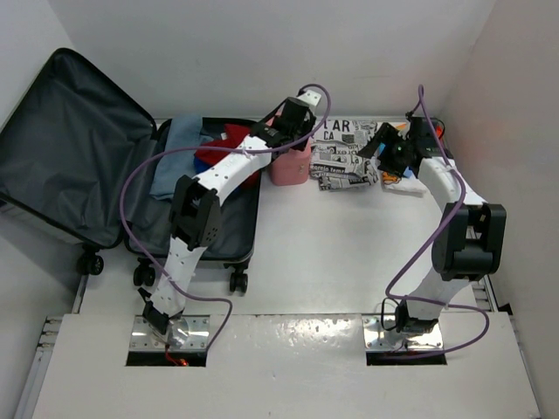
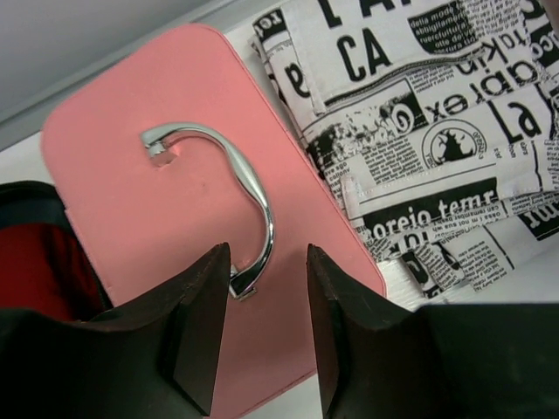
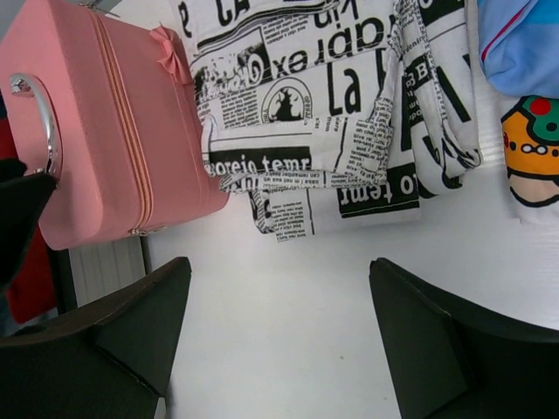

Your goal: Pack the luggage

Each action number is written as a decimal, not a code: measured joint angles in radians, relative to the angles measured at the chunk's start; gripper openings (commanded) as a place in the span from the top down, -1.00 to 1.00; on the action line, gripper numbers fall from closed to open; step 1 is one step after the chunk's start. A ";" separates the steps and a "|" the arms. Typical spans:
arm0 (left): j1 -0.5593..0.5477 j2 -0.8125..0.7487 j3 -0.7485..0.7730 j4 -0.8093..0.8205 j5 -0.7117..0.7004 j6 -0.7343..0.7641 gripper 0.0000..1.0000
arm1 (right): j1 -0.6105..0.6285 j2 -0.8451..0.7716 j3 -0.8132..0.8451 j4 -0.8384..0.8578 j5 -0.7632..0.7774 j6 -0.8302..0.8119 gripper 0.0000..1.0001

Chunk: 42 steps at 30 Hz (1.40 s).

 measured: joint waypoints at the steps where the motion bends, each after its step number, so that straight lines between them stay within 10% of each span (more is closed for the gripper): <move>1: 0.002 0.006 0.002 0.000 0.006 0.000 0.09 | -0.001 0.000 0.000 0.000 -0.002 0.000 -0.66; 17: 0.046 0.087 0.069 0.023 0.183 0.016 1.00 | -0.011 0.008 0.005 -0.006 -0.044 0.018 -0.50; 42: 0.149 -0.177 -0.146 0.124 0.473 -0.141 1.00 | 0.046 0.009 0.009 0.001 -0.110 0.027 -0.38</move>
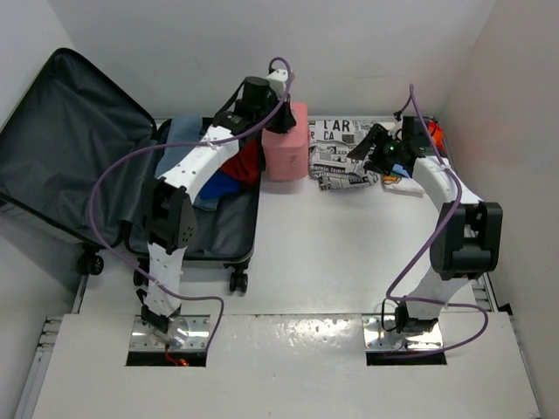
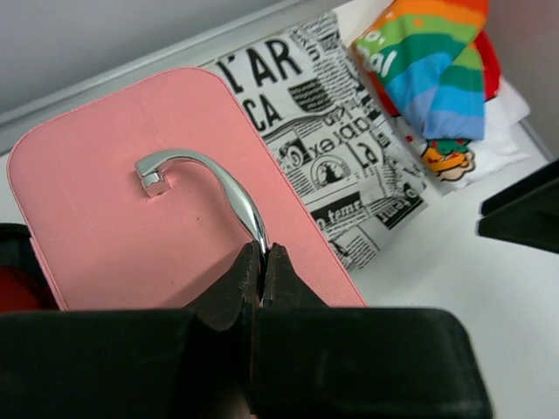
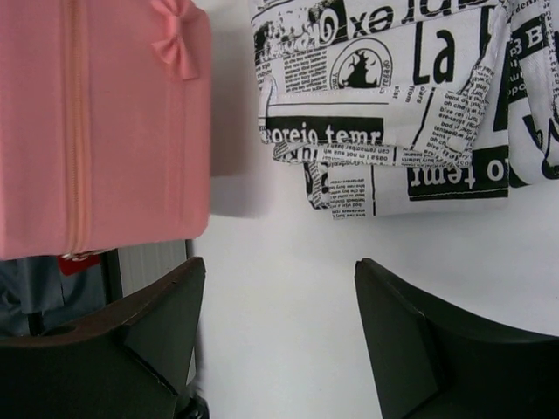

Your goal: Pack the luggage

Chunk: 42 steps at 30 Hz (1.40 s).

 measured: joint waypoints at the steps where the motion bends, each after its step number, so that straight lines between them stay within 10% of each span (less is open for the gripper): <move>1: 0.000 -0.013 0.000 0.000 0.003 -0.003 1.00 | 0.002 0.000 0.000 0.000 0.000 0.000 -0.38; 11: 0.023 -0.219 -0.037 -0.060 0.024 0.018 1.00 | 0.006 0.000 0.000 0.000 -0.005 -0.002 -0.36; 29: 0.203 -1.077 -0.730 -0.299 -0.185 0.209 1.00 | 0.126 -0.059 -0.026 -0.001 -0.016 -0.014 -0.36; 42: 0.293 -1.196 -1.004 -0.312 -0.239 0.309 1.00 | 0.182 -0.062 -0.057 -0.002 -0.015 -0.028 -0.36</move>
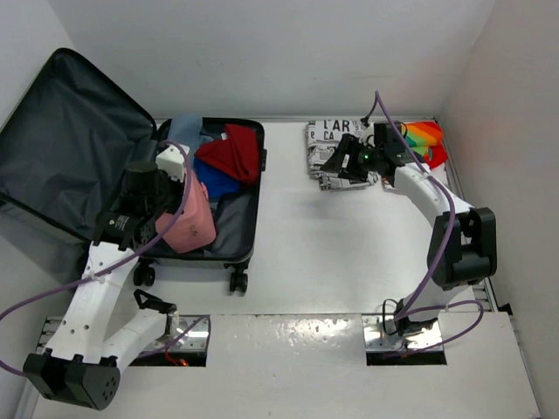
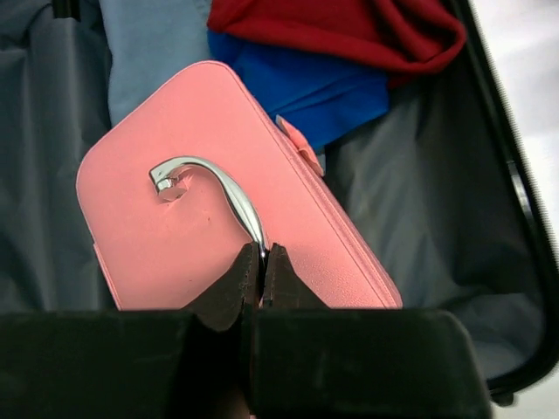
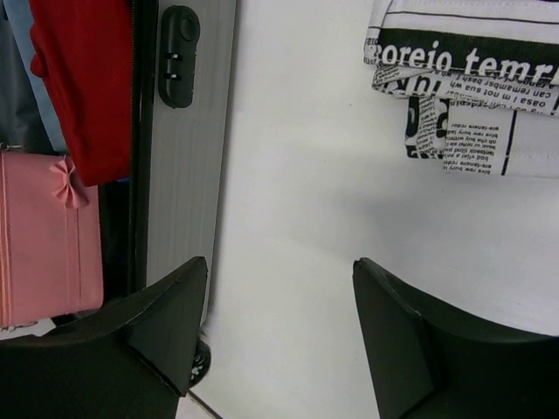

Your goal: Pack the luggage

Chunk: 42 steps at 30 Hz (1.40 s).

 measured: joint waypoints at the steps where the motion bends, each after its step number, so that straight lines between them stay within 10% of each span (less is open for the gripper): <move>1: 0.008 -0.007 -0.016 0.011 0.000 0.011 1.00 | 0.001 0.000 0.000 0.000 0.000 -0.002 -0.36; 38: 0.343 0.041 -0.041 -0.071 0.370 0.655 1.00 | 0.044 0.006 0.000 0.000 -0.005 -0.034 -0.37; 42: 0.342 -0.003 -0.081 -0.072 0.409 0.679 0.77 | 0.044 0.006 0.000 0.000 -0.011 -0.039 -0.47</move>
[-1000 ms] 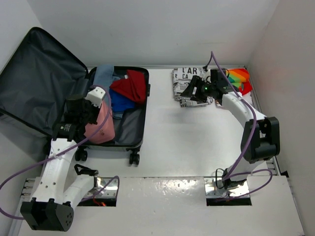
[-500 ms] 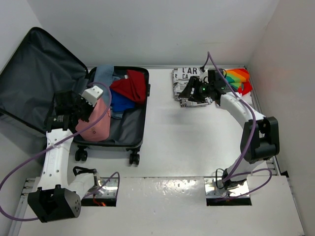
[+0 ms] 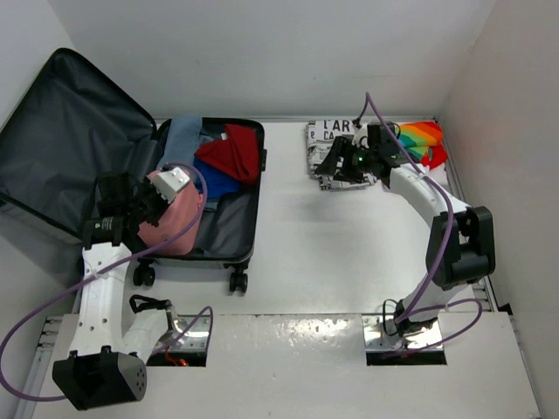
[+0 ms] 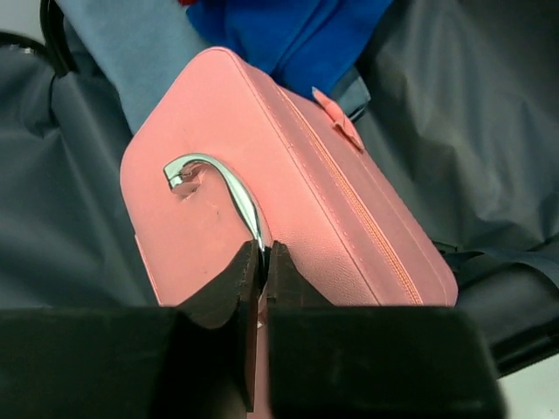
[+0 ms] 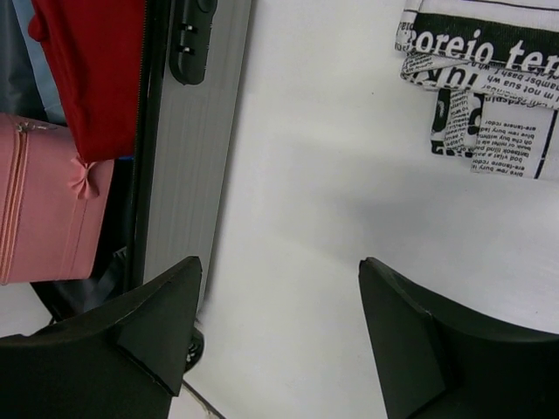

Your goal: Pack the luggage

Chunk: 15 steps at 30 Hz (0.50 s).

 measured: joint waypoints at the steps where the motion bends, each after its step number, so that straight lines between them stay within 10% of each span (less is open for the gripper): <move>1: 0.000 -0.006 -0.011 0.007 0.008 0.002 0.73 | 0.001 0.000 0.000 0.000 -0.001 -0.002 -0.47; 7: 0.000 -0.026 -0.063 0.064 0.040 -0.009 0.39 | 0.024 0.002 0.009 -0.015 -0.033 -0.018 -0.43; 9: 0.000 -0.031 -0.077 0.079 0.046 -0.020 -0.02 | 0.041 0.007 0.031 -0.022 -0.058 -0.017 -0.34; 15: 0.000 -0.046 -0.089 0.048 0.074 -0.098 -0.53 | 0.169 0.043 0.135 0.002 -0.120 0.033 0.49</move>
